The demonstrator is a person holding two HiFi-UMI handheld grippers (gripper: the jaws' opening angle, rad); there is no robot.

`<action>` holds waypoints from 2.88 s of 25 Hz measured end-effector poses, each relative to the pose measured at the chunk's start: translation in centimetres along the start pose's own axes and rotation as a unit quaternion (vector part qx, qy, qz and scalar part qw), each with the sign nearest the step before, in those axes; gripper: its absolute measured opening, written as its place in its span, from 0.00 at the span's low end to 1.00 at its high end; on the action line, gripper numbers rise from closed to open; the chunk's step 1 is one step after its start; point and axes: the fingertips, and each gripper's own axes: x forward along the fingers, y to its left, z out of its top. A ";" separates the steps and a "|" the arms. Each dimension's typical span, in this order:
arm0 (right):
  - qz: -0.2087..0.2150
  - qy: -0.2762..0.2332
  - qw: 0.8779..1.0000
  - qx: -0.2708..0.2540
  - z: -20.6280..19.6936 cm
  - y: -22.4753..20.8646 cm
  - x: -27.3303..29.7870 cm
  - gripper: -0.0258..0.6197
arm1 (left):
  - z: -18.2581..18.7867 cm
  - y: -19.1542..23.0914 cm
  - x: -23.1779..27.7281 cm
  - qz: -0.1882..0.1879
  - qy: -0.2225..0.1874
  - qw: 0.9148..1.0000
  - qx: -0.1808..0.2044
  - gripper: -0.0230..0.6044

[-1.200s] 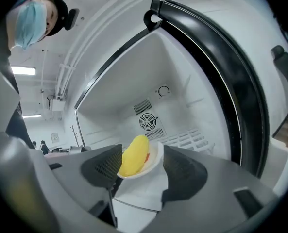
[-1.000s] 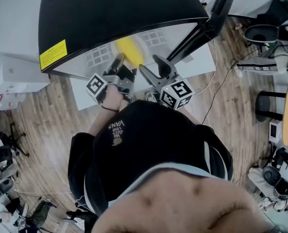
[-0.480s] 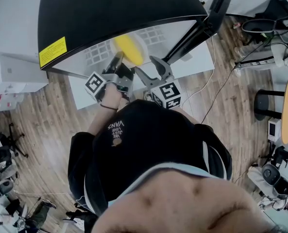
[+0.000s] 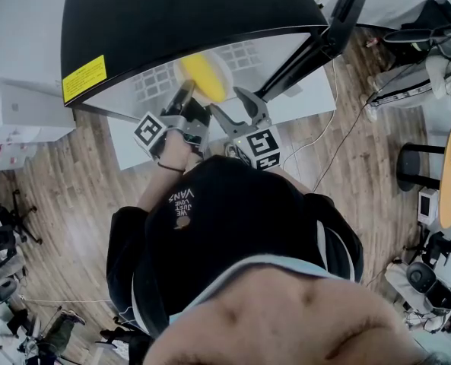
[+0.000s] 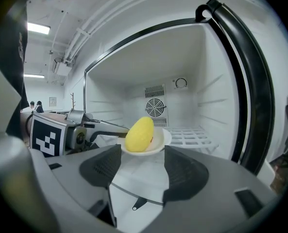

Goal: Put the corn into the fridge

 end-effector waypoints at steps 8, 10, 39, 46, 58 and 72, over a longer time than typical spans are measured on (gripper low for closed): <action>-0.001 0.002 1.000 0.002 0.1 -0.1 0.2 0.46 | 0.0 -0.1 -0.1 -0.011 -0.001 1.000 -0.002 0.15; 0.000 0.003 1.000 0.001 0.1 -0.1 0.4 0.46 | 0.0 -0.1 -0.2 -0.011 -0.001 1.000 -0.001 0.15; 0.015 0.013 1.000 -0.004 0.5 -2.0 3.9 0.46 | 0.7 0.4 -0.6 -0.016 -0.024 1.000 0.001 0.15; 0.019 0.014 1.000 -0.007 0.7 -2.4 4.8 0.46 | 1.0 0.9 -0.8 -0.010 -0.034 0.999 -0.004 0.15; 0.022 0.015 1.000 -0.016 1.1 -2.6 5.7 0.46 | 1.5 0.8 -1.5 -0.014 -0.046 0.999 -0.006 0.15; 0.027 0.016 0.999 -0.020 1.4 -2.9 7.0 0.46 | 1.7 -0.1 -2.2 -0.026 -0.051 0.998 0.016 0.15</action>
